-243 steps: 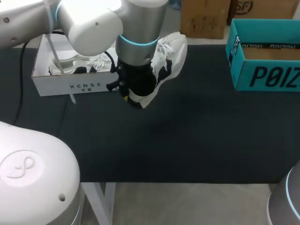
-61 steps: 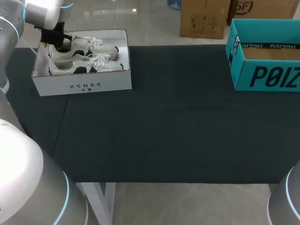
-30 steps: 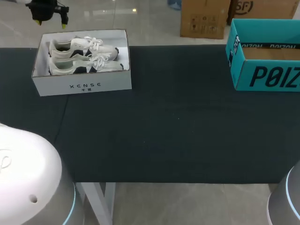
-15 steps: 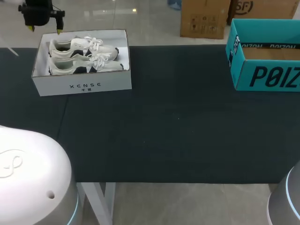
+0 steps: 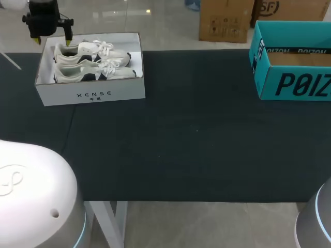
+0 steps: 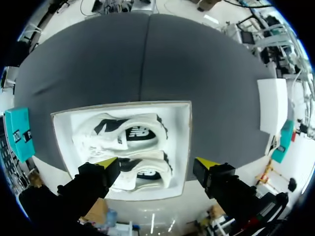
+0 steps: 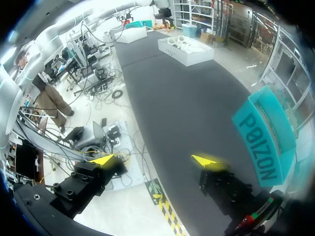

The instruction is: Take the shoe out of the shoebox, open the shoe tongue, remove and reinsert the insole, then place the shoe into the shoebox

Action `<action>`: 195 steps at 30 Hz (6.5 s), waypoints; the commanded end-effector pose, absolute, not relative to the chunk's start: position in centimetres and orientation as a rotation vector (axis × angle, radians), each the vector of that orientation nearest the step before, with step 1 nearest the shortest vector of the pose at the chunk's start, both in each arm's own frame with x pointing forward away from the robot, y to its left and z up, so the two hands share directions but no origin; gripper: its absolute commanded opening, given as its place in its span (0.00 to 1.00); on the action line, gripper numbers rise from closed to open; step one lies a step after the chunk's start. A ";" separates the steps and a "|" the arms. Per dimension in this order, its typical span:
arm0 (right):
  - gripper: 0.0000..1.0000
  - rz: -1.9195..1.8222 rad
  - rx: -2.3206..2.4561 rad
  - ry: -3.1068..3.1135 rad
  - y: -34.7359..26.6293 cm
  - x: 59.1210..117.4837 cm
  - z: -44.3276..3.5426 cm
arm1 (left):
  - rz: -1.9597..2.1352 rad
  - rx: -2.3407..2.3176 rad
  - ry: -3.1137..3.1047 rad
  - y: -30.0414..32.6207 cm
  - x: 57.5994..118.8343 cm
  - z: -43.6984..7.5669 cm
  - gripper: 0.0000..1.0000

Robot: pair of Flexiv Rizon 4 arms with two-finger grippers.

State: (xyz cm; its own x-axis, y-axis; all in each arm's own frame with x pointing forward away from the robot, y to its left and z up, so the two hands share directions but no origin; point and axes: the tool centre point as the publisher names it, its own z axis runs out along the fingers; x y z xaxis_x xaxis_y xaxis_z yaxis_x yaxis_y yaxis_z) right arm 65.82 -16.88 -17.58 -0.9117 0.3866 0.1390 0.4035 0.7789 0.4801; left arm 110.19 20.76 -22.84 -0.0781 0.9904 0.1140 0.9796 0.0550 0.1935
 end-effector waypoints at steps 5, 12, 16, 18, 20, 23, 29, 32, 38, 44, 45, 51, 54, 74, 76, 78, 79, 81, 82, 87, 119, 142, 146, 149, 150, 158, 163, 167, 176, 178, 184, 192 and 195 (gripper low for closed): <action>1.00 -0.799 -0.653 -2.933 -16.9 65.8 -17.7 | 0.291 2.042 2.250 21.4 108.3 -23.9 1.00; 1.00 -0.799 -0.653 -2.933 -16.9 65.8 -17.7 | 0.173 2.050 2.250 22.1 107.4 -25.7 1.00; 1.00 -0.799 -0.653 -2.933 -16.9 65.8 -17.7 | 0.161 2.068 2.262 22.9 107.3 -26.9 1.00; 1.00 -0.799 -0.653 -2.933 -16.9 65.8 -17.7 | 0.158 2.074 2.271 23.3 107.5 -27.4 1.00; 1.00 -0.799 -0.653 -2.933 -16.9 65.8 -17.7 | 0.149 2.075 2.282 23.7 107.7 -28.0 1.00; 1.00 -0.799 -0.653 -2.933 -16.9 65.8 -17.7 | 0.142 2.074 2.305 24.1 108.1 -28.9 1.00; 1.00 -0.799 -0.653 -2.933 -16.9 65.8 -17.7 | 0.118 2.066 2.318 24.5 109.0 -30.8 1.00; 1.00 -0.799 -0.653 -2.933 -16.9 65.8 -17.7 | 0.117 2.075 2.322 24.6 109.4 -31.8 1.00; 1.00 -0.799 -0.653 -2.933 -16.9 65.8 -17.7 | 0.104 2.088 2.319 24.5 109.7 -33.4 1.00; 1.00 -0.799 -0.653 -2.933 -16.9 65.8 -17.7 | 0.089 2.098 2.335 24.3 110.1 -34.9 1.00; 1.00 -0.799 -0.653 -2.933 -16.9 65.8 -17.7 | 0.090 2.098 2.337 24.3 110.2 -35.1 1.00; 1.00 -0.799 -0.653 -2.933 -16.9 65.8 -17.7 | 0.079 2.092 2.349 24.3 110.7 -36.0 1.00; 1.00 -0.799 -0.653 -2.933 -16.9 65.8 -17.7 | 0.073 2.090 2.351 24.3 110.8 -36.4 1.00; 1.00 -0.799 -0.653 -2.933 -16.9 65.8 -17.7 | 0.091 2.096 2.326 23.5 110.9 -37.2 0.00; 1.00 -0.799 -0.653 -2.933 -16.9 65.8 -17.7 | 0.094 2.098 2.326 23.5 110.9 -37.2 0.00; 1.00 -0.799 -0.653 -2.933 -16.9 65.8 -17.7 | 0.096 2.098 2.328 23.5 110.8 -37.1 0.00; 1.00 -0.799 -0.653 -2.933 -16.9 65.8 -17.7 | 0.102 2.097 2.328 23.5 110.8 -36.9 0.00; 1.00 -0.799 -0.653 -2.933 -16.9 65.8 -17.7 | 0.116 2.094 2.323 23.5 110.6 -36.4 0.00; 1.00 -0.799 -0.653 -2.933 -16.9 65.8 -17.7 | 0.126 2.094 2.323 23.5 110.6 -36.2 0.00; 1.00 -0.799 -0.653 -2.933 -16.9 65.8 -17.7 | 0.185 2.077 2.319 23.5 110.3 -34.4 0.00; 1.00 -0.799 -0.653 -2.933 -16.9 65.8 -17.7 | 0.439 2.077 2.137 4.0 100.6 -21.3 0.00; 1.00 -0.799 -0.653 -2.933 -16.9 65.8 -17.7 | 0.378 2.173 2.192 -15.2 93.4 -31.3 0.00; 1.00 -0.799 -0.653 -2.933 -16.9 65.8 -17.7 | 0.381 2.202 2.173 -17.6 92.2 -32.5 0.00; 1.00 -0.799 -0.653 -2.933 -16.9 65.8 -17.7 | 0.391 2.211 2.177 -18.8 91.6 -33.3 0.00; 1.00 -0.799 -0.653 -2.933 -16.9 65.8 -17.7 | 0.392 2.211 2.181 -19.0 91.5 -33.6 0.00; 1.00 -0.799 -0.653 -2.933 -16.9 65.8 -17.7 | 0.393 2.214 2.211 -20.2 90.9 -36.0 0.00; 1.00 -0.799 -0.653 -2.933 -16.9 65.8 -17.7 | 0.405 2.213 2.232 -20.8 90.6 -36.9 0.00; 1.00 -0.799 -0.653 -2.933 -16.9 65.8 -17.7 | 0.405 2.217 2.242 -20.9 90.0 -37.4 0.00; 1.00 -0.799 -0.653 -2.933 -16.9 65.8 -17.7 | 0.407 2.246 2.261 -20.6 88.7 -38.3 1.00; 1.00 -0.799 -0.653 -2.933 -16.9 65.8 -17.7 | 0.406 2.210 2.267 -20.1 88.7 -37.1 1.00; 1.00 -0.799 -0.653 -2.933 -16.9 65.8 -17.7 | 0.410 2.108 2.276 -17.3 88.3 -31.7 1.00; 1.00 -0.799 -0.653 -2.933 -16.9 65.8 -17.7 | 0.252 2.012 2.328 -11.3 86.5 -28.6 1.00; 1.00 -0.799 -0.653 -2.933 -16.9 65.8 -17.7 | 0.123 1.962 2.367 -9.1 86.5 -28.5 1.00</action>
State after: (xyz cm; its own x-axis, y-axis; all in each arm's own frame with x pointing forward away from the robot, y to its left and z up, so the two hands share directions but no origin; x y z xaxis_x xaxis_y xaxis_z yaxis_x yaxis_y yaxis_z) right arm 65.81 -16.88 -17.59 -0.9117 0.3866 0.1391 0.4035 0.7789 0.4801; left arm 86.57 -14.93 -29.41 -0.1927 0.9689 0.1551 0.9742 0.1699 0.1488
